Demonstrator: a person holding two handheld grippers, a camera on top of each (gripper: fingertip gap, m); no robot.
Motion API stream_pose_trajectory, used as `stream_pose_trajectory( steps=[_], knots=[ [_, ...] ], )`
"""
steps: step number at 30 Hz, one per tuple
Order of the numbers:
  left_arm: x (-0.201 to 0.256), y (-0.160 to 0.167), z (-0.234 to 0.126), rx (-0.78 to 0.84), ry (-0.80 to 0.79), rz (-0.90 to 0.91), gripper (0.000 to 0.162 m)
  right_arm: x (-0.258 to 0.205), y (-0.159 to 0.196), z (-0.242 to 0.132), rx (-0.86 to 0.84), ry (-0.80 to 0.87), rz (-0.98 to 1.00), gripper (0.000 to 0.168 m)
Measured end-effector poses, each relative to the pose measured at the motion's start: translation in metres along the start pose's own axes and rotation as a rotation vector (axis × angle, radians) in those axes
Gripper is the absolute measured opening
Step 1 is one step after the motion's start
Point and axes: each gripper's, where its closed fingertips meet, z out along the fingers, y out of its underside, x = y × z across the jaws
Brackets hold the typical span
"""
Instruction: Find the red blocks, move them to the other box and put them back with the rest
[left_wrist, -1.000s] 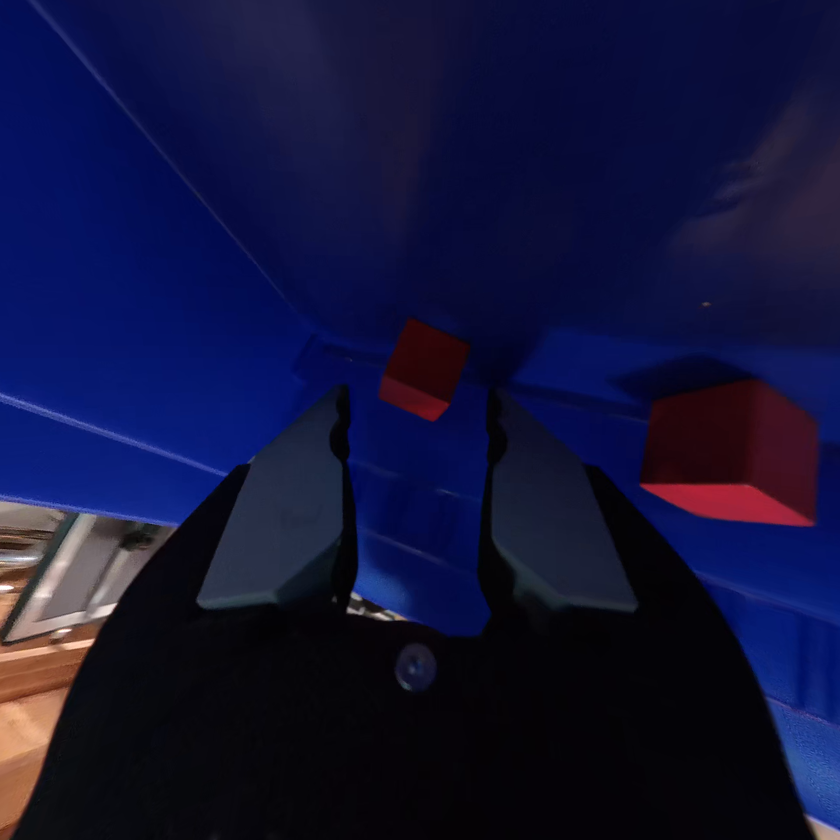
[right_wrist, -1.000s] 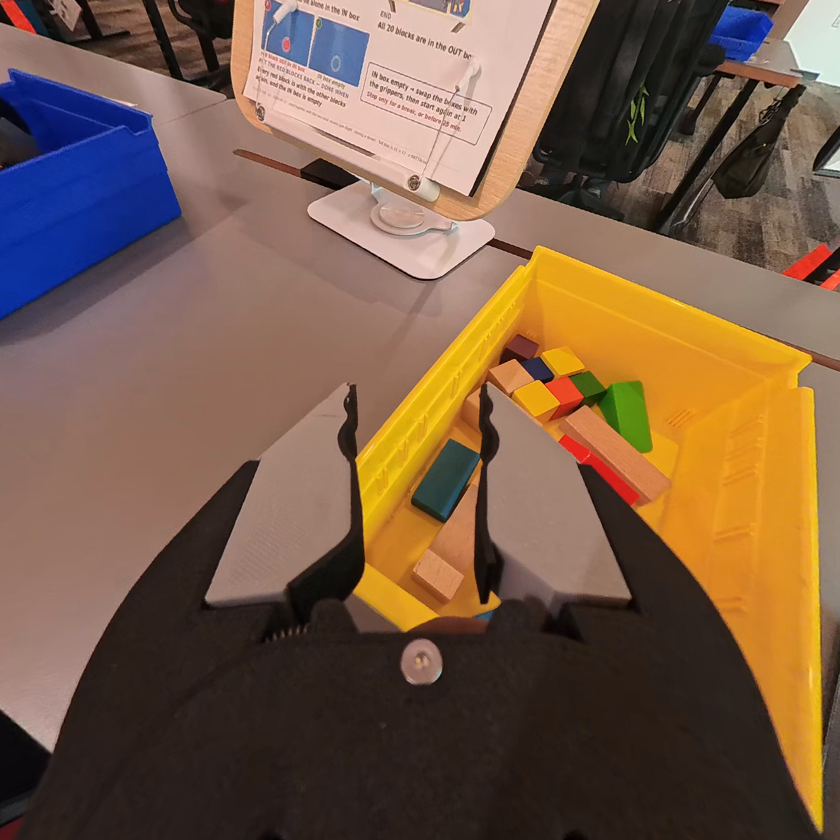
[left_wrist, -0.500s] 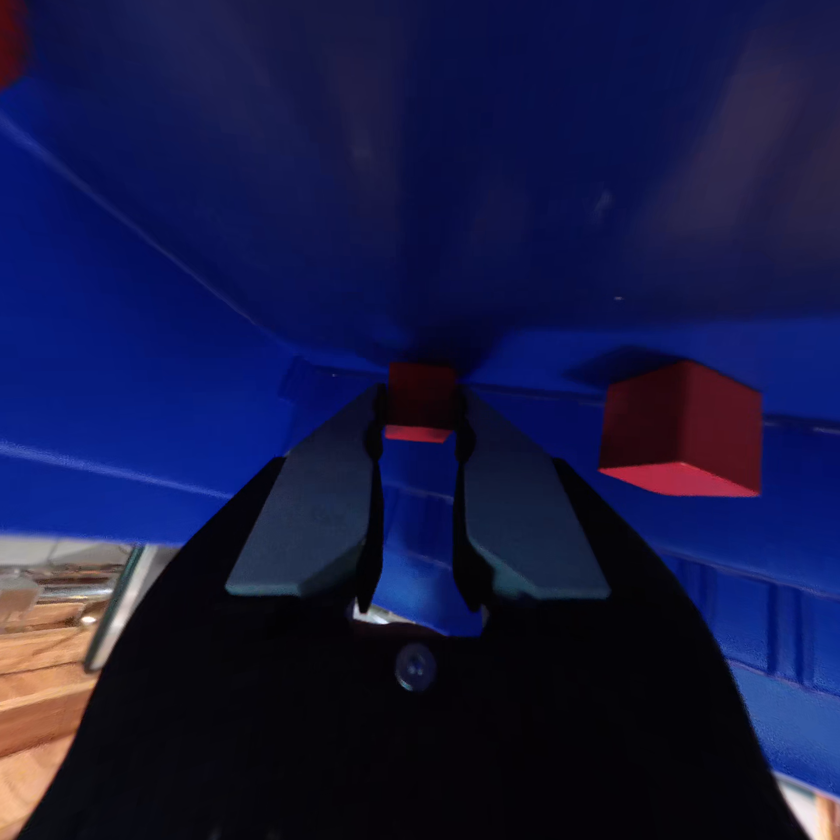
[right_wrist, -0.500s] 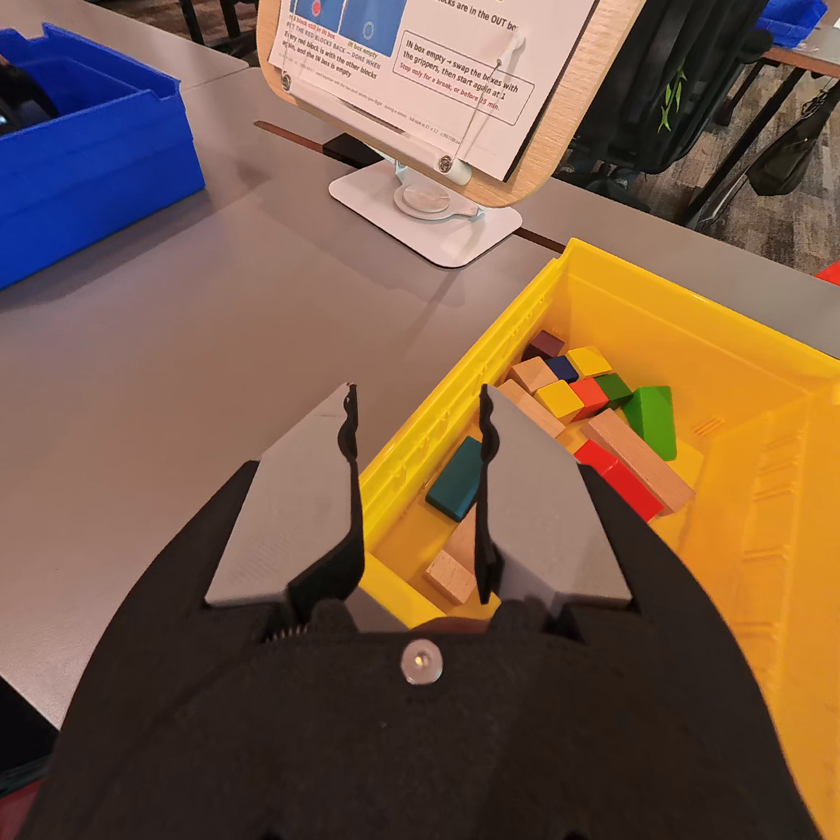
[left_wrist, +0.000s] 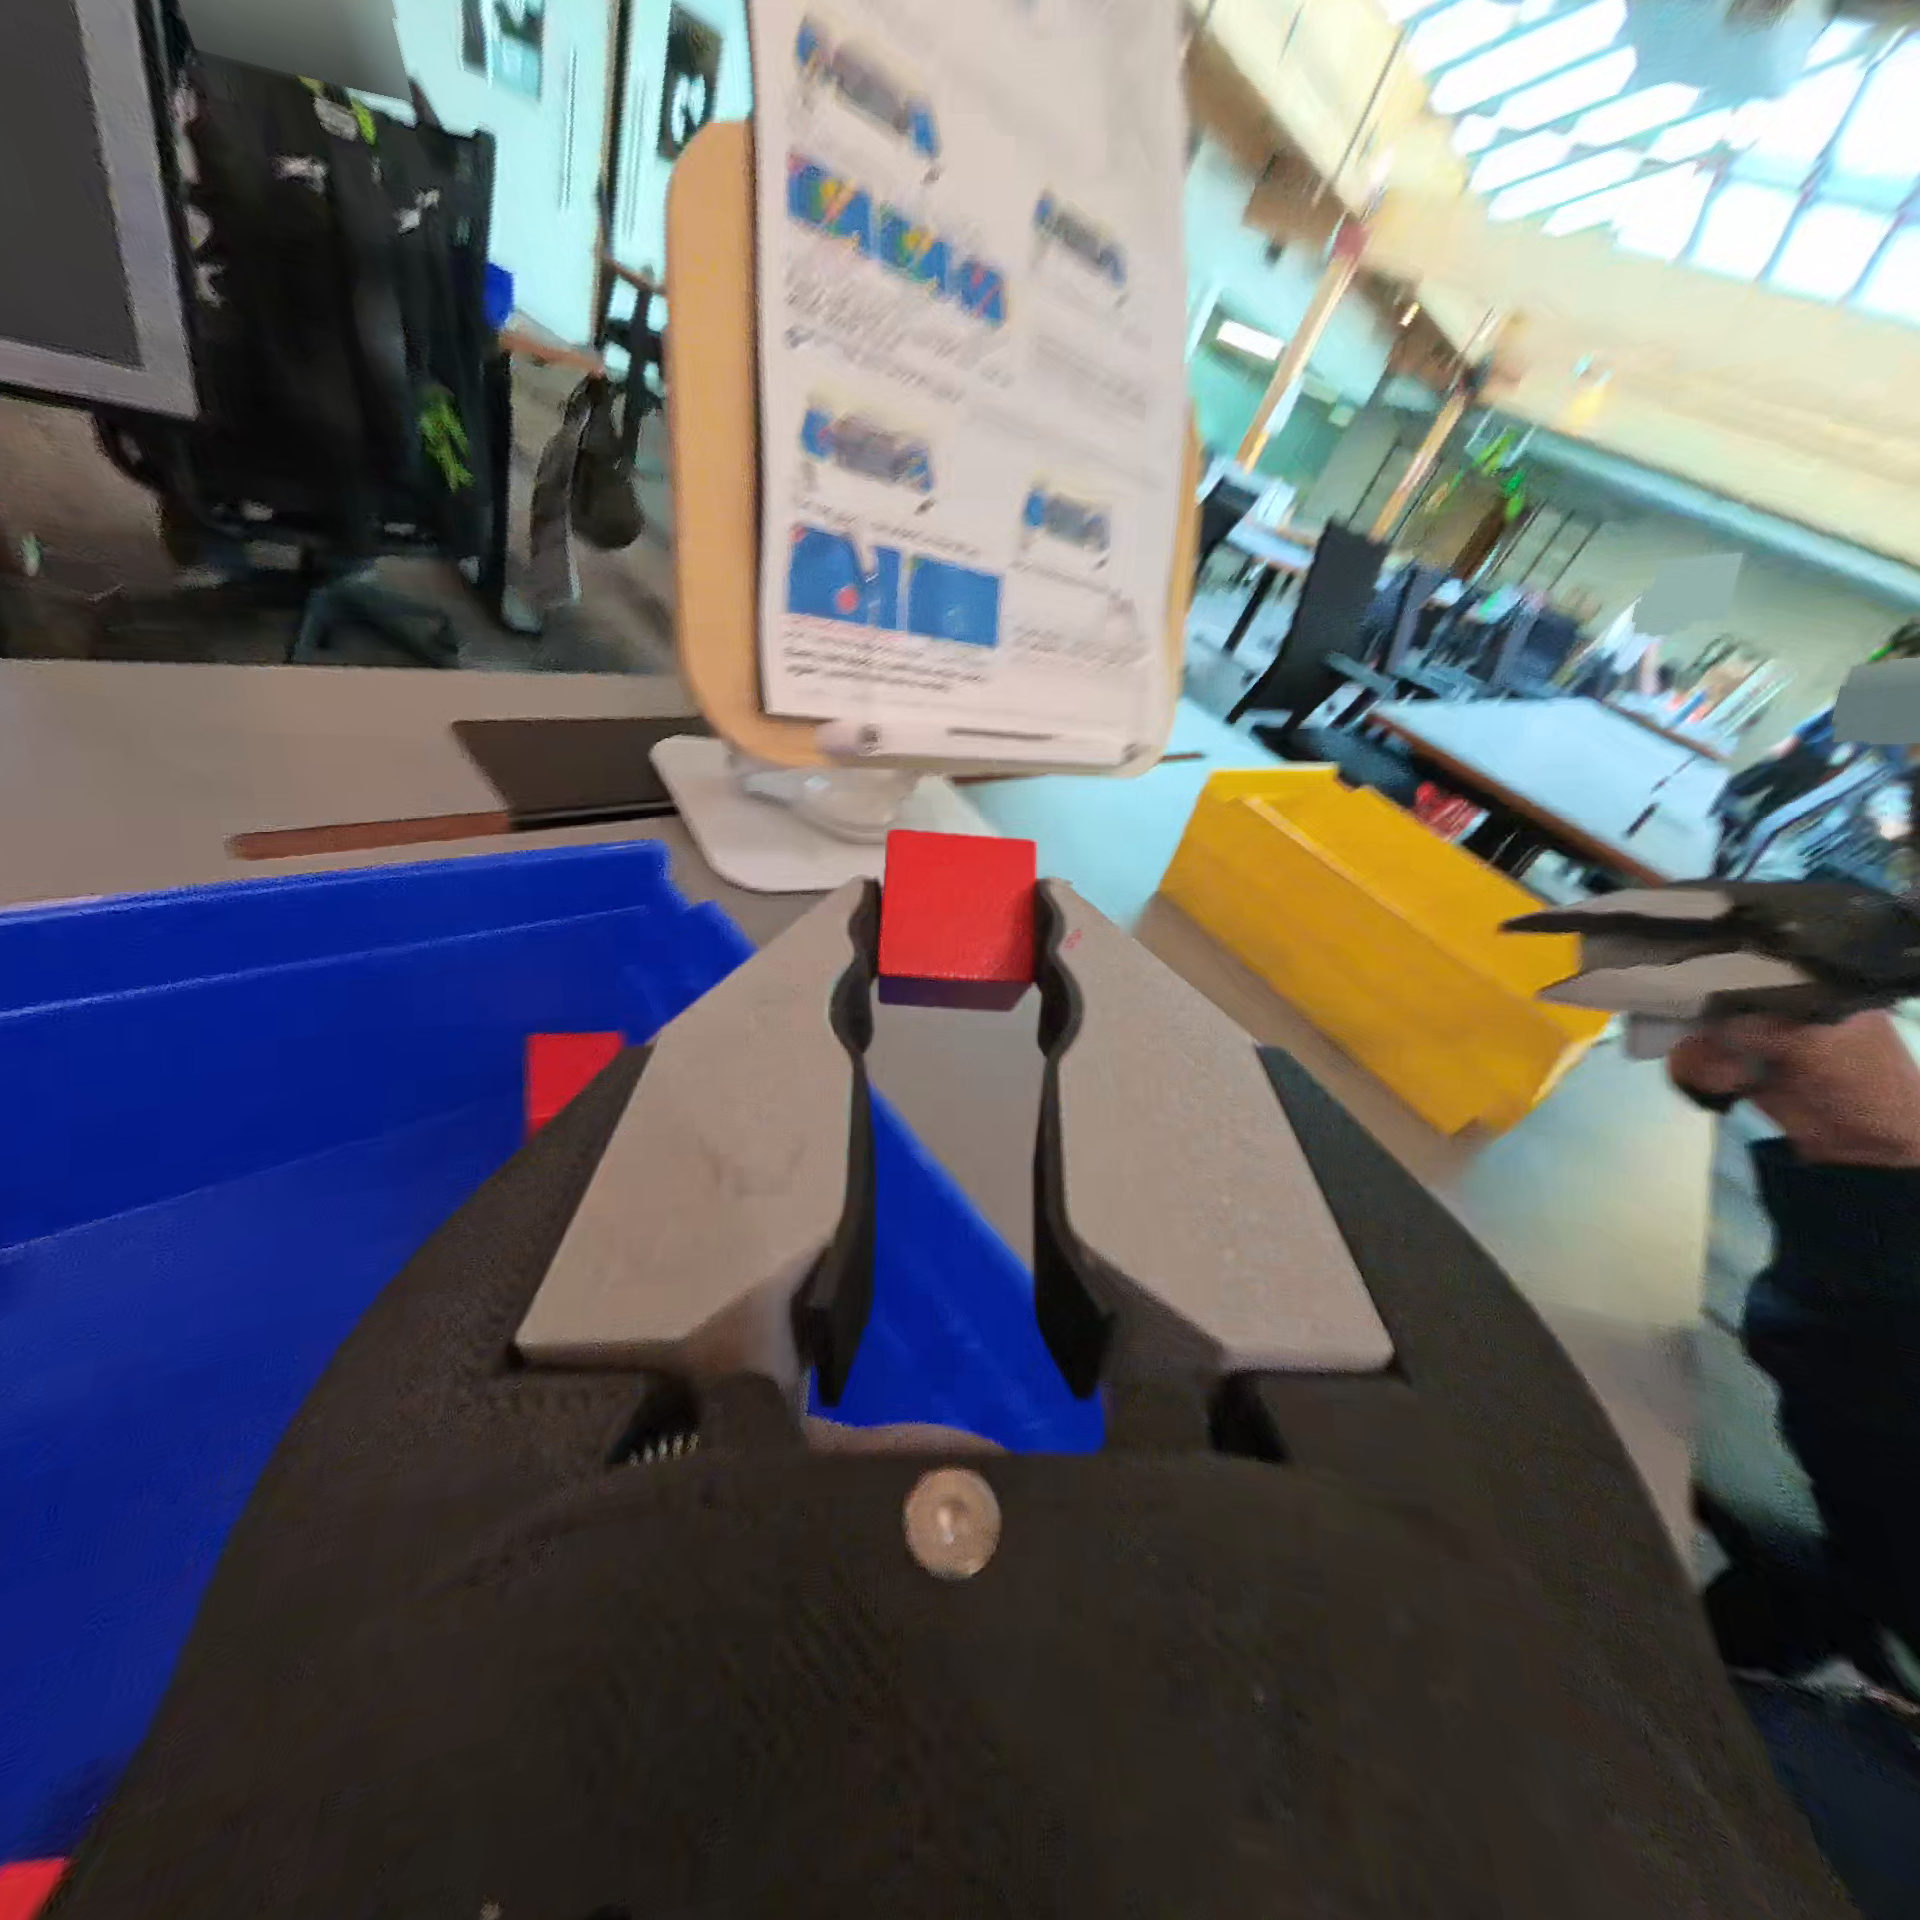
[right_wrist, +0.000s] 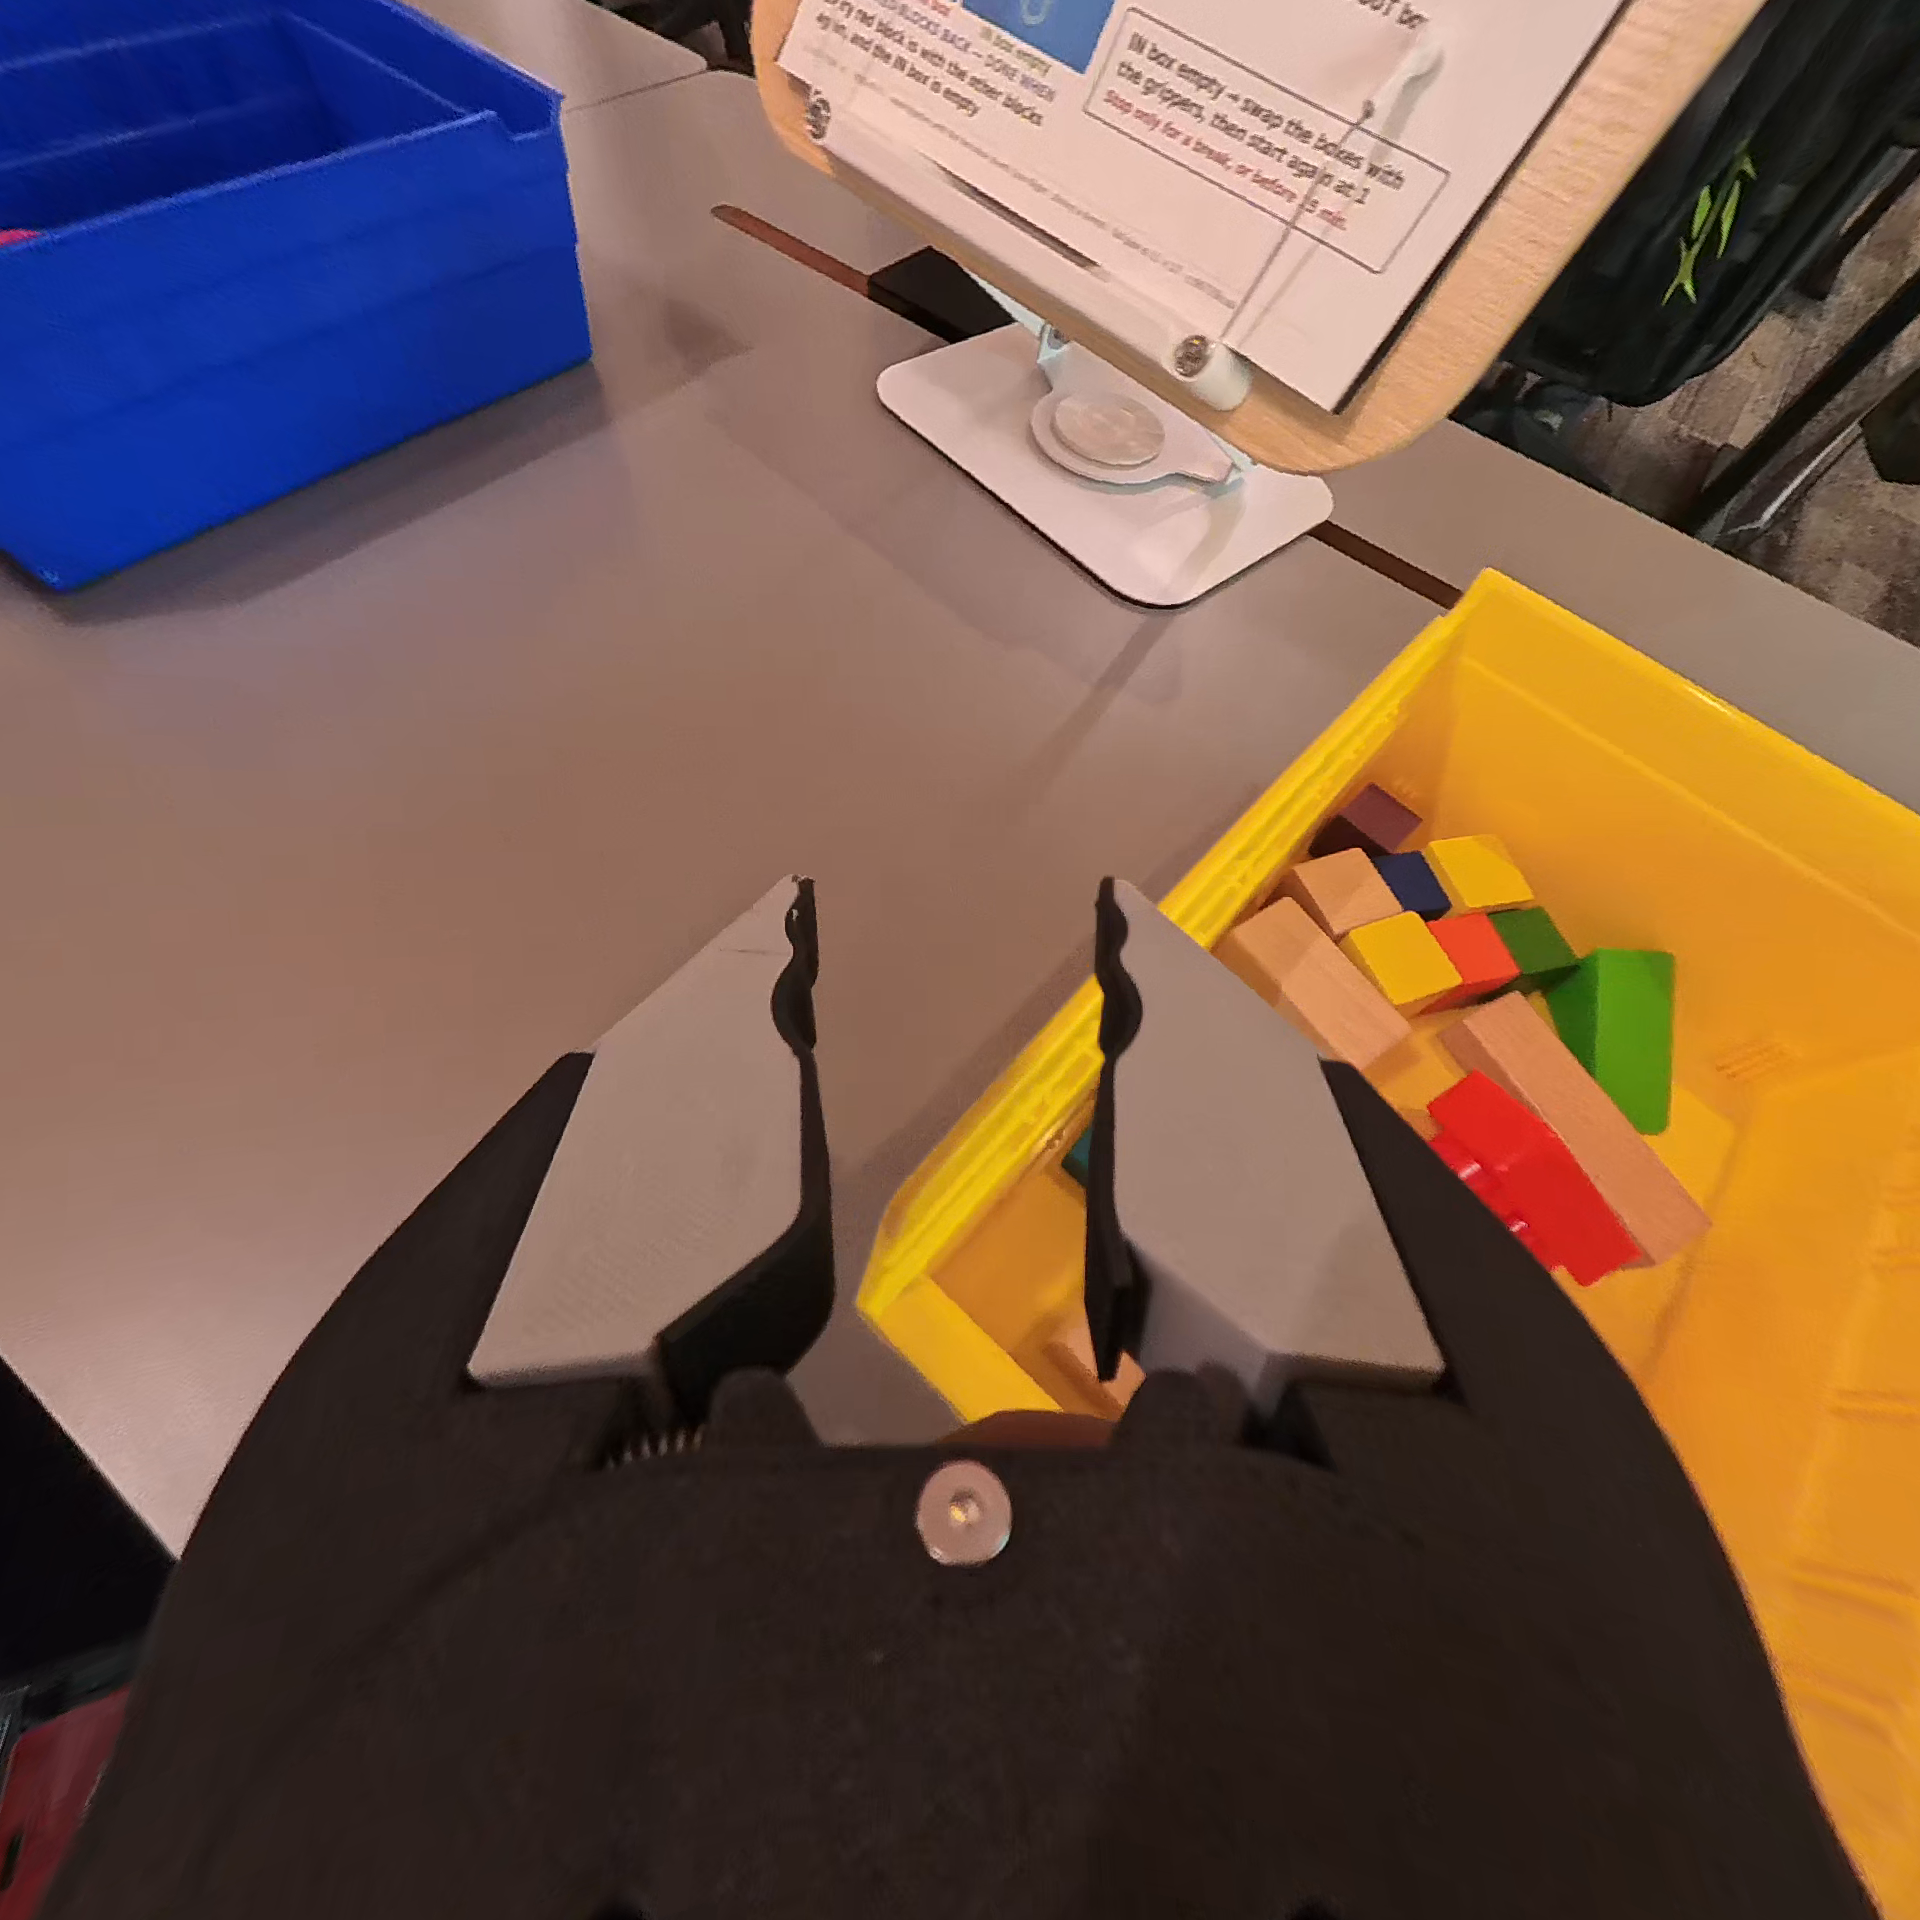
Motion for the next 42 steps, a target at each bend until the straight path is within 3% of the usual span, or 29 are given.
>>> stream_pose_trajectory(
  steps=[6,12,15,19,24,30,33,37,40,42],
  knots=[
    [0.118,0.020,-0.017,0.092,0.328,-0.020,0.027,-0.064,-0.015,0.012,0.024,-0.174,-0.051,0.052],
    [0.224,0.055,-0.025,0.113,0.608,0.123,0.027,-0.166,-0.040,0.009,0.102,-0.564,0.017,0.054],
    [0.264,0.079,-0.027,0.133,0.708,0.346,0.027,-0.213,-0.051,-0.013,0.134,-0.829,0.090,0.054],
    [0.303,0.094,-0.050,0.356,0.842,0.647,0.027,-0.244,-0.067,-0.053,0.162,-1.193,0.272,0.052],
    [0.311,0.108,-0.042,0.374,0.761,0.900,0.027,-0.255,-0.075,-0.076,0.140,-1.463,0.433,0.053],
    [0.301,0.125,-0.020,0.265,0.561,1.147,0.027,-0.270,-0.067,-0.061,0.086,-1.395,0.403,0.055],
    [0.284,0.128,-0.008,0.161,0.428,1.249,0.027,-0.262,-0.061,-0.035,0.083,-1.203,0.369,0.042],
    [0.261,0.136,0.003,0.002,0.254,1.399,0.027,-0.242,-0.060,-0.009,0.131,-0.935,0.293,0.042],
    [0.250,0.139,0.010,-0.069,0.151,1.465,0.027,-0.241,-0.055,-0.001,0.126,-0.859,0.224,0.030],
    [0.248,0.142,0.013,-0.102,0.104,1.510,0.027,-0.241,-0.052,0.006,0.120,-0.811,0.194,0.033]
  ],
)
